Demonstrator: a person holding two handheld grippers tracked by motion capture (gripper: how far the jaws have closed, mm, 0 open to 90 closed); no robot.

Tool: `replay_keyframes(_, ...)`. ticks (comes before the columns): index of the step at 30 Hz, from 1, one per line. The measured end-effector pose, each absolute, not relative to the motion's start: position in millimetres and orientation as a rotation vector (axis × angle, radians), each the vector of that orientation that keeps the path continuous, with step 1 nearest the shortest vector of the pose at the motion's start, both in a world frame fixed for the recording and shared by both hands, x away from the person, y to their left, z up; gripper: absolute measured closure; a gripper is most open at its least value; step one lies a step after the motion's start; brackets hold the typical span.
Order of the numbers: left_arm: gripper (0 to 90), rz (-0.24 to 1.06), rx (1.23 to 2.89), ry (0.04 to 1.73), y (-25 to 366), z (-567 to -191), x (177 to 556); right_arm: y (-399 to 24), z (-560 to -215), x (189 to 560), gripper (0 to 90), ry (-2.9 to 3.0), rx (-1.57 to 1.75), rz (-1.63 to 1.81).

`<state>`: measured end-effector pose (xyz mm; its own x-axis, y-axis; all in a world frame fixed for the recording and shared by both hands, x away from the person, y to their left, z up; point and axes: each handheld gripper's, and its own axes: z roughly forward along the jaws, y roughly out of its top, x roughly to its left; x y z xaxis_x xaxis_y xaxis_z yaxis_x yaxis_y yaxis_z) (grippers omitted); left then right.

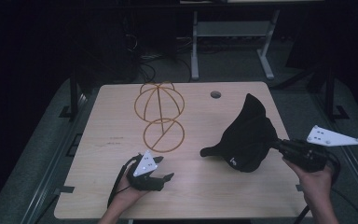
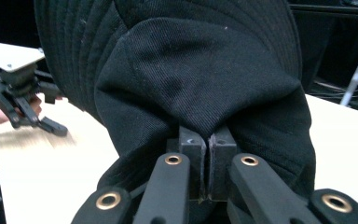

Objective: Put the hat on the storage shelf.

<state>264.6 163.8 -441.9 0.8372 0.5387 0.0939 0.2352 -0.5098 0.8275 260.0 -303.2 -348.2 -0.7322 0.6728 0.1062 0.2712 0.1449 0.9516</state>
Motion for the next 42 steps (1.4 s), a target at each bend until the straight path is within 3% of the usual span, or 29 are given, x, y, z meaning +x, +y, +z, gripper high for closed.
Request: replay_keyframes(42, 30.3, 0.418, 2.105, 0.567, 168.3, -444.7, 268.3, -267.4, -254.0, 317.6, 87.6, 2.137, 0.888, 1.737)
